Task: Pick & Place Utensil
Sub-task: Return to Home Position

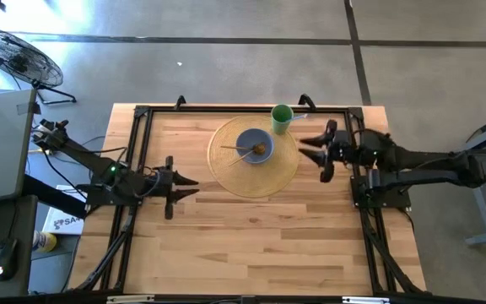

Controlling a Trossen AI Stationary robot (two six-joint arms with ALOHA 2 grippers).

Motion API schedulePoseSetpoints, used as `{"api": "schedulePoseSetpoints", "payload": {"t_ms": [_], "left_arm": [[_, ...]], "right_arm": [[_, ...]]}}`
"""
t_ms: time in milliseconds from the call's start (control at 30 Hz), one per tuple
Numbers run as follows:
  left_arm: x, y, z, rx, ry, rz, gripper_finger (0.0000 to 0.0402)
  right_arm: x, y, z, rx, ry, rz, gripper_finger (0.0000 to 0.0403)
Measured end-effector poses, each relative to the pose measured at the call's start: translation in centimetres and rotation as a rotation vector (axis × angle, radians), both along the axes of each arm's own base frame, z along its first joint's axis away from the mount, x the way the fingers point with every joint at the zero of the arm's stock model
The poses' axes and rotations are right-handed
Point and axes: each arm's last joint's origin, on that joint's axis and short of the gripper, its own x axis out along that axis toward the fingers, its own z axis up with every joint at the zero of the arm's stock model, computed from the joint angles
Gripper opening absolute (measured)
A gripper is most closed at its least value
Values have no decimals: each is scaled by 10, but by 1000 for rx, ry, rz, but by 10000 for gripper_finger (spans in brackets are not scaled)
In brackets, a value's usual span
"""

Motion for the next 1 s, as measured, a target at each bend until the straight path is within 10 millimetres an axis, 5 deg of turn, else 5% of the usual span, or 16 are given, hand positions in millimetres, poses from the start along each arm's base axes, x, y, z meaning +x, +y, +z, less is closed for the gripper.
{"api": "schedulePoseSetpoints", "payload": {"t_ms": [300, 500, 667, 1000], "left_arm": [[-7, 7, -12, 48, -75, 94, 96], [-8, 8, -14, 64, -66, 113, 96], [-10, 8, -15, 86, -48, 102, 96], [-12, 11, -27, 65, -103, 135, 96]], "right_arm": [[0, 3, -73, 215, 111, 27, 134], [-5, 15, -96, 127, 16, -9, 134], [-14, 34, -104, 35, -38, 35, 134], [-38, 45, -87, -22, -67, 156, 134]]}}
